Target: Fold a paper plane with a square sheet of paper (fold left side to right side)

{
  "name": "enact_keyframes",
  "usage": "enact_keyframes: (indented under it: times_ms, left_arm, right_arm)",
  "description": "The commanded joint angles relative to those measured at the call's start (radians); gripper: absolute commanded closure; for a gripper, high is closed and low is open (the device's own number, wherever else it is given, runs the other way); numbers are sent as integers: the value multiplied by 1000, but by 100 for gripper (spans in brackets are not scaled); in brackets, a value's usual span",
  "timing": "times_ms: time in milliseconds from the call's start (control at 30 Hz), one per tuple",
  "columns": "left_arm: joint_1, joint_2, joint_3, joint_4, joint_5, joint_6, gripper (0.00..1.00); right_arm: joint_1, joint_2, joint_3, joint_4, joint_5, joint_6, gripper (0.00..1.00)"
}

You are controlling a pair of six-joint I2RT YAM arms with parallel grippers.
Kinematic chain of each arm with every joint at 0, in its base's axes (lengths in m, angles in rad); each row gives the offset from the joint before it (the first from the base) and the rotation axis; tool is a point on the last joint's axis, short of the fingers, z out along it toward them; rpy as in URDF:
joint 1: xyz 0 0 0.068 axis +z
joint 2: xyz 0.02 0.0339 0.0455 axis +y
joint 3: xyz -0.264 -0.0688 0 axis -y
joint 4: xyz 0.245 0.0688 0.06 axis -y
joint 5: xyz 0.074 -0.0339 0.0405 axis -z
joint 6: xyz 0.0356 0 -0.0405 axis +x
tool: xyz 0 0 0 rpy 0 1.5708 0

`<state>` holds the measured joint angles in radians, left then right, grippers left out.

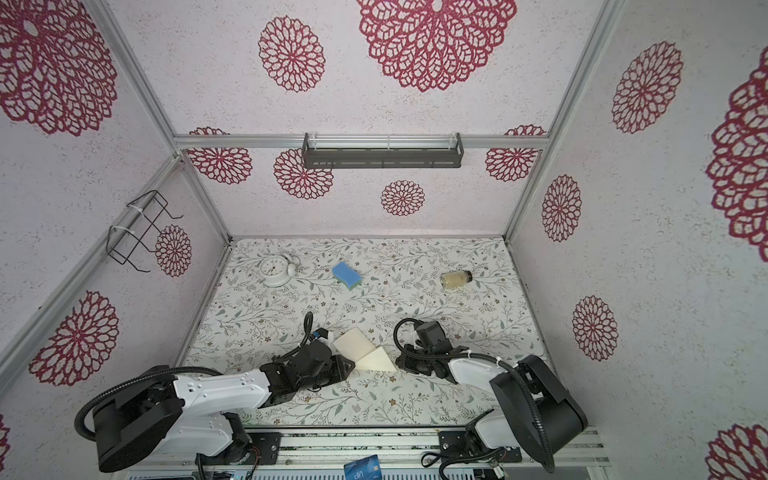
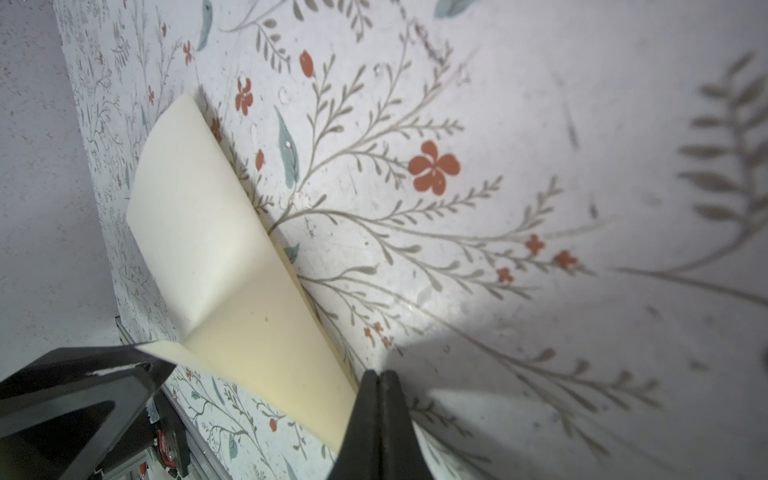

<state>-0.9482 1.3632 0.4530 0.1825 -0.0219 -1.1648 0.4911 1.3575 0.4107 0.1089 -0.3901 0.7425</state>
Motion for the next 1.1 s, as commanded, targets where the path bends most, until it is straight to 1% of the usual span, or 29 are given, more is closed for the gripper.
enact_keyframes:
  times_ms: [0, 200, 333, 500, 667, 833, 1067]
  left_arm:
    - [-21, 33, 88, 57, -12, 46, 100]
    - [-21, 156, 206, 42, 42, 106, 100]
    - [-18, 246, 266, 30, 69, 132, 100]
    - [-4, 320, 289, 31, 77, 133, 100]
    - [0, 363, 288, 24, 72, 123, 100]
    - [2, 389, 274, 28, 72, 107, 100]
    - [2, 409, 264, 37, 74, 91, 100]
  right_arm:
    - [3, -76, -7, -81, 34, 14, 100]
    - [4, -204, -2, -162, 43, 24, 100]
    - [22, -225, 23, -184, 18, 29, 100]
    - [76, -187, 61, -172, 12, 33, 100]
    - [120, -116, 76, -115, 28, 49, 100]
    - [135, -39, 88, -61, 33, 57, 100]
    - [135, 20, 85, -34, 41, 46, 100]
